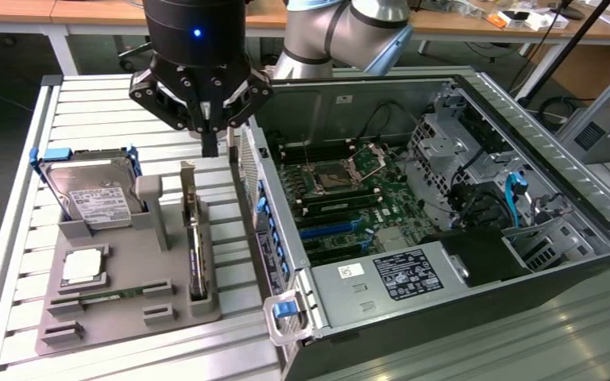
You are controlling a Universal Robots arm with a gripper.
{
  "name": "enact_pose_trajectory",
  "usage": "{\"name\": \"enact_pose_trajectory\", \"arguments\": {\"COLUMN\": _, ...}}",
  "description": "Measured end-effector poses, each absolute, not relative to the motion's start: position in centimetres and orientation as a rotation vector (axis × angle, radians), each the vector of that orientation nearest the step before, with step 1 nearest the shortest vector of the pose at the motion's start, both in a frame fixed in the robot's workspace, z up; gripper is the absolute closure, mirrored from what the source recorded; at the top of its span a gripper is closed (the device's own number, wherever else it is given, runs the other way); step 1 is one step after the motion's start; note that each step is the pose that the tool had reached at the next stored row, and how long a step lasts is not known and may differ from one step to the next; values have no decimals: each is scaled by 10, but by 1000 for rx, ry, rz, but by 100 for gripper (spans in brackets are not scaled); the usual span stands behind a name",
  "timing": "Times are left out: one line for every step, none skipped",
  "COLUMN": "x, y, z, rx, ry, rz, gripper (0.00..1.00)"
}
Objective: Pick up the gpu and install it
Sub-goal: 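Reach for the gpu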
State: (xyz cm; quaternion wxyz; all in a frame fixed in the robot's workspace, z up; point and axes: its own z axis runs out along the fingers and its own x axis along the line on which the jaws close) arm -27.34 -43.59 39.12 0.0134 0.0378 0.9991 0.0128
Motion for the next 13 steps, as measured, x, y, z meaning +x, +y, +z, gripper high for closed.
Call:
{"name": "enact_pose_trajectory", "arguments": {"x": -273, "y": -436, "z": 391, "rx": 118, "ry": 3112, "rz": 40, "gripper": 89}}
{"name": "enact_pose_trajectory", "arguments": {"x": -273, "y": -436, "z": 391, "rx": 118, "ry": 3112, "rz": 40, "gripper": 89}}
{"name": "enact_pose_trajectory", "arguments": {"x": -273, "y": -437, "z": 391, "rx": 118, "ry": 3112, "rz": 40, "gripper": 89}}
{"name": "enact_pose_trajectory", "arguments": {"x": -273, "y": -437, "z": 391, "rx": 118, "ry": 3112, "rz": 40, "gripper": 89}}
{"name": "enact_pose_trajectory", "arguments": {"x": -273, "y": -437, "z": 391, "rx": 118, "ry": 3112, "rz": 40, "gripper": 89}}
{"name": "enact_pose_trajectory", "arguments": {"x": -273, "y": -438, "z": 391, "rx": 118, "ry": 3112, "rz": 40, "gripper": 89}}
{"name": "enact_pose_trajectory", "arguments": {"x": -273, "y": -438, "z": 391, "rx": 118, "ry": 3112, "rz": 40, "gripper": 89}}
{"name": "enact_pose_trajectory", "arguments": {"x": -273, "y": -438, "z": 391, "rx": 118, "ry": 3112, "rz": 40, "gripper": 89}}
{"name": "enact_pose_trajectory", "arguments": {"x": -273, "y": -438, "z": 391, "rx": 118, "ry": 3112, "rz": 40, "gripper": 89}}
{"name": "enact_pose_trajectory", "arguments": {"x": -273, "y": -439, "z": 391, "rx": 118, "ry": 3112, "rz": 40, "gripper": 89}}
{"name": "enact_pose_trajectory", "arguments": {"x": -273, "y": -439, "z": 391, "rx": 118, "ry": 3112, "rz": 40, "gripper": 89}}
{"name": "enact_pose_trajectory", "arguments": {"x": -273, "y": -439, "z": 391, "rx": 118, "ry": 3112, "rz": 40, "gripper": 89}}
{"name": "enact_pose_trajectory", "arguments": {"x": -273, "y": -439, "z": 391, "rx": 118, "ry": 3112, "rz": 40, "gripper": 89}}
